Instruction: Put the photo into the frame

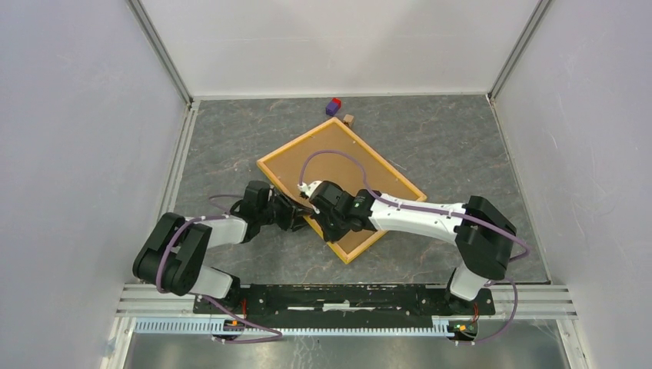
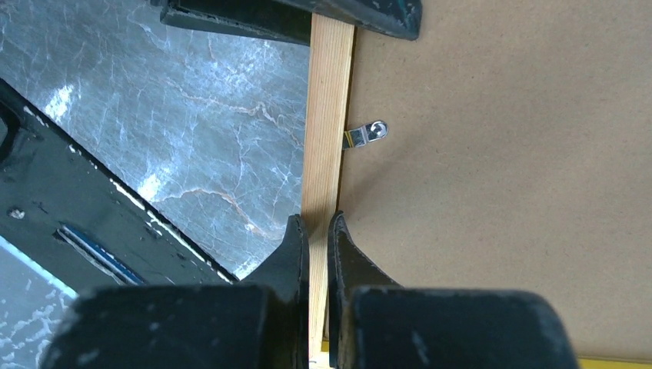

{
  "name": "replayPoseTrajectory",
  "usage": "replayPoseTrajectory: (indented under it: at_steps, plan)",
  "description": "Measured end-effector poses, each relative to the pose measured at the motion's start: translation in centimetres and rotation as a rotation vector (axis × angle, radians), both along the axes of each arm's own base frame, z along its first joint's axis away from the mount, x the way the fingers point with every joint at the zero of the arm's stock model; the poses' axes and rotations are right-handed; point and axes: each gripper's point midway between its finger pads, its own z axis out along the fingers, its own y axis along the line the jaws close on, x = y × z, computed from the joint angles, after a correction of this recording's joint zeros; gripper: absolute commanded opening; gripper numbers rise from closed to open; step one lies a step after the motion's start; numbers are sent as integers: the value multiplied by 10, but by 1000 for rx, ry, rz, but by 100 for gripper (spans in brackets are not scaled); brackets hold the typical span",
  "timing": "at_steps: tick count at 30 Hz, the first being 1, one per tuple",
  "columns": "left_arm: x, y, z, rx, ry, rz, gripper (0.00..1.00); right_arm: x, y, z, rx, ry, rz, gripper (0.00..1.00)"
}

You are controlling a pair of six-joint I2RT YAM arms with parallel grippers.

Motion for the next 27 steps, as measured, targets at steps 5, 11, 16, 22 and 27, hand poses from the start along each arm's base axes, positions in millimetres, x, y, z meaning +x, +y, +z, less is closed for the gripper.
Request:
replayPoseTrajectory:
  at_steps: [5, 11, 16, 22, 27]
  plan:
    - [-5, 2, 5, -1, -59, 8, 10, -1, -3, 11, 15, -22, 22, 62]
    - [-7, 6, 19, 3, -77, 20, 2, 14, -17, 56, 32, -191, 97, 96]
    - [-7, 10, 42, 30, -67, 41, 2, 28, -49, 114, 97, -495, 192, 98]
    - [-9, 19, 75, 82, -44, 78, 2, 13, -88, 111, 124, -796, 440, 98]
    - [-10, 25, 87, 124, -8, 90, 2, -14, -94, 100, 178, -1020, 735, 98]
